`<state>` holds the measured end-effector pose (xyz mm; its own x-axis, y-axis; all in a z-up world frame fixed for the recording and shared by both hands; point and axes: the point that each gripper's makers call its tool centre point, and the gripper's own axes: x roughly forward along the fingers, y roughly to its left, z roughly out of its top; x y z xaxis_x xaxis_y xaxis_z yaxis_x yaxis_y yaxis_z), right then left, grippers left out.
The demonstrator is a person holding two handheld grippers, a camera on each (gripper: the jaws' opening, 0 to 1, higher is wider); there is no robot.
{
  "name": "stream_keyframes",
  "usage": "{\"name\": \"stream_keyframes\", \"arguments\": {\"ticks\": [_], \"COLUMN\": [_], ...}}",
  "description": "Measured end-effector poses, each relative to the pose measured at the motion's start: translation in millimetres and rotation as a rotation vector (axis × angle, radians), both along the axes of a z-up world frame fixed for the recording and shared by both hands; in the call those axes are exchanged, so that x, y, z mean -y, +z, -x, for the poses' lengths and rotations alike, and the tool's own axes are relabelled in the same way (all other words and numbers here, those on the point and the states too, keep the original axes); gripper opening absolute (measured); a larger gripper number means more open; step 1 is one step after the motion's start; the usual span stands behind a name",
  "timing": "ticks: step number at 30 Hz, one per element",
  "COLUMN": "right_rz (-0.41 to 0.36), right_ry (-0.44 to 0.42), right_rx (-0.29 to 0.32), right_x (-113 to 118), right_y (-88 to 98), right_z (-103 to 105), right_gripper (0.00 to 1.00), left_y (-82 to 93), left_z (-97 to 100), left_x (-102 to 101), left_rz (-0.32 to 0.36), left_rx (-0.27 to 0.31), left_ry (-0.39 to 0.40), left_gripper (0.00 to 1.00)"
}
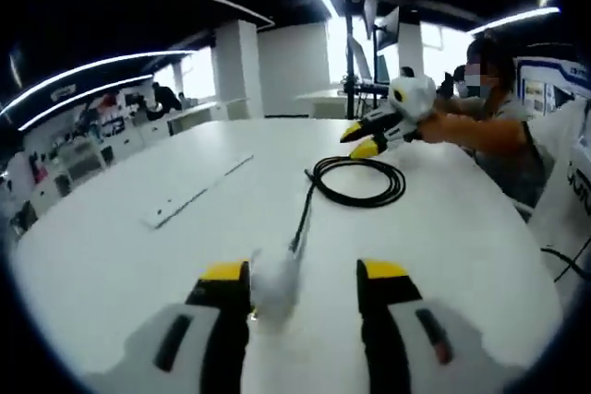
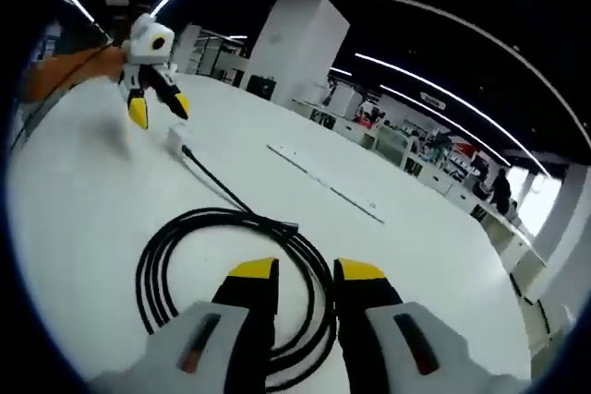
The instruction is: Plug the desk Type‑C cable into the charger adapter.
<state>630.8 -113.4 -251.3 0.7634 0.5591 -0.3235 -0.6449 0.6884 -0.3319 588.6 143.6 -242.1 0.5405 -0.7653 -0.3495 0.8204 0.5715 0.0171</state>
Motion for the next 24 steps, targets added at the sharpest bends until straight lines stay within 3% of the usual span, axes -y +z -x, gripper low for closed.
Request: {"name": "stream_keyframes", "arguments": {"ticks": [4, 6, 9, 14, 16, 18, 24], "right_rz": [-0.176, -0.254, -0.312, -0.383, -0.408, -0.428, -0.495], "right_ry": [-0.008, -0.010, -0.016, -0.054, -0.064, -0.090, -0.130], "right_rx": [0.028, 0.031, 0.062, 0.106, 0.122, 0.139, 0.144], "right_x": [8, 10, 17, 24, 27, 33, 40], "right_y": [21.6, 28.2, 36.3, 40.8, 40.4, 40.8, 38.9], "right_z": [30, 56, 74, 117, 133, 144, 173], "right_gripper": [0.34, 0.40, 0.43, 0.48, 0.51, 0.52, 0.58], "left_y": [6.2, 4.3, 11.3, 27.3, 37.3, 43.6, 44.0], "left_z": [41.5, 67.9, 101.1, 136.1, 149.4, 162.4, 192.2], "left_x": [-13, -13, -15, -40, -52, -60, -74], "left_rz": [0.044, 0.061, 0.108, 0.132, 0.187, 0.262, 0.297], "left_rx": [0.101, 0.102, 0.159, 0.290, 0.331, 0.342, 0.362], "left_ry": [0.122, 0.145, 0.192, 0.342, 0.411, 0.467, 0.578], "left_gripper": [0.74, 0.82, 0.82, 0.84, 0.86, 0.86, 0.90]}}
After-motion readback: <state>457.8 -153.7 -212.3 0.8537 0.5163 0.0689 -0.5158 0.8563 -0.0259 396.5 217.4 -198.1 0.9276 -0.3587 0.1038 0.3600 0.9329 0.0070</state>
